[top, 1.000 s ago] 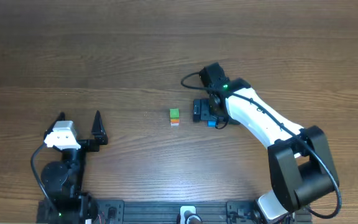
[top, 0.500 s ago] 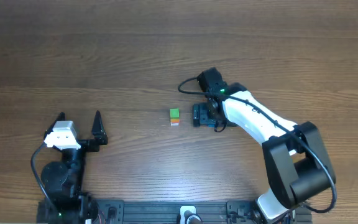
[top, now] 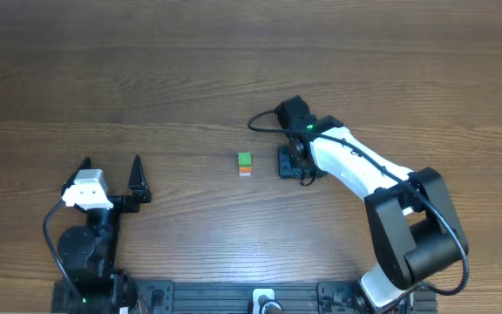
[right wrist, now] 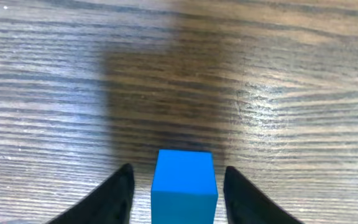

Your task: Stack Cubes

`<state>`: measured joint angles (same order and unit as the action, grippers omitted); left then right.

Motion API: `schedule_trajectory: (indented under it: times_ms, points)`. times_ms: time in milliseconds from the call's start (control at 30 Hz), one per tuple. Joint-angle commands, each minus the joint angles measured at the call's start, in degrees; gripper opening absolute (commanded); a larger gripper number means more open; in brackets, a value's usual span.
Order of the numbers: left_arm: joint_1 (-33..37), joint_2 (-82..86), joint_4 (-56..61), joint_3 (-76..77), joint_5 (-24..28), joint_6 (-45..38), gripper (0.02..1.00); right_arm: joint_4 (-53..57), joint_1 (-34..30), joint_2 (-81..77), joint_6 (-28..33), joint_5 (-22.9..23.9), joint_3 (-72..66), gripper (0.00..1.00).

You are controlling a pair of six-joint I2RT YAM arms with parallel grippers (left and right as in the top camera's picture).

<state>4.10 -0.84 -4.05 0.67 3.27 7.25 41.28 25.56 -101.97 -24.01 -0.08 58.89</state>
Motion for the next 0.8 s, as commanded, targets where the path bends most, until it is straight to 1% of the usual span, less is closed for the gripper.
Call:
schedule_trajectory:
  times_ms: [33,367,633,733,767,800]
  points:
    - [0.3,0.5,0.0,-0.3,0.8,-0.4,1.0,-0.2,0.4,-0.7,-0.2,0.6,-0.6,0.406]
    - [0.3,0.5,0.0,-0.3,0.8,-0.4,1.0,-0.2,0.4,-0.7,-0.4,0.6,-0.6,0.303]
    - [0.3,0.5,0.0,-0.3,0.8,-0.4,1.0,-0.2,0.3,-0.6,-0.3,0.6,0.1,0.189]
    - [0.3,0.5,0.0,-0.3,0.8,-0.4,1.0,2.2,0.2,0.0,-0.3,0.9,2.1,0.178]
    - [0.3,0.5,0.0,-0.3,0.8,-0.4,1.0,4.1,0.1,0.5,-0.3,1.5,3.5,0.176]
    - [0.3,0.5,0.0,-0.3,0.8,-0.4,1.0,8.7,0.0,1.7,-0.3,3.0,7.5,0.169]
